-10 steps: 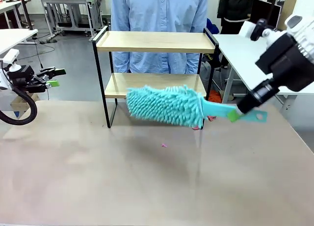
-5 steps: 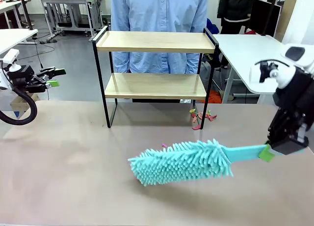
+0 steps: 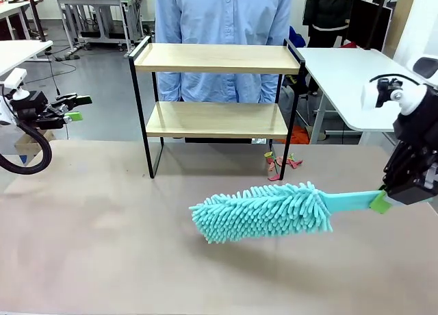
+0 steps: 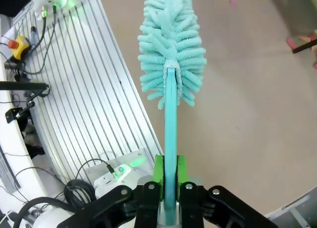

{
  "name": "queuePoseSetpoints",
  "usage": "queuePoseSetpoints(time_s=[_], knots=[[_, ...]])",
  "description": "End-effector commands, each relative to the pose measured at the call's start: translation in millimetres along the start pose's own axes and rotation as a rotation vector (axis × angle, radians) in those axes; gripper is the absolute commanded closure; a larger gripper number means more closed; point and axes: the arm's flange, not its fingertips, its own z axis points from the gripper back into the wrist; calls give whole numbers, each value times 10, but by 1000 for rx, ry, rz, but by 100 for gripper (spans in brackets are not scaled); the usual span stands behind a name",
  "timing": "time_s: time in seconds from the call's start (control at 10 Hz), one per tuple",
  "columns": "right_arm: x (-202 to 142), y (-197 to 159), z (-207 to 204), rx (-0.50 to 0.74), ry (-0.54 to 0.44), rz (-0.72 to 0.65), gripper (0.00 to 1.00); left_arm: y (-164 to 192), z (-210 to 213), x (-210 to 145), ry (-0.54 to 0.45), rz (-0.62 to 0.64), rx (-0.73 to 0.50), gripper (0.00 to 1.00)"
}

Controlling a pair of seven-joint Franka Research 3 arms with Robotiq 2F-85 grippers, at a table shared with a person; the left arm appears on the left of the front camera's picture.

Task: Clean the shelf.
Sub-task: Clean the specific section of the Shelf indicated by the human with the Duster, then hand the Duster back to the human.

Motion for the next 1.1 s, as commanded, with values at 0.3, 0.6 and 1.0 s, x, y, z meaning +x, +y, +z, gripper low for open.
queuePoseSetpoints(time_s=[0.3,0.6,1.0], knots=[[25,55,-26,13,11,25,87,-30,-12,21,10,-14,-8,0],[25,55,-26,13,11,25,87,-30,-12,21,10,-14,-8,0],[138,-577,-5,-87,-132,110,87,-306,-126,68,-77,100,55,0]])
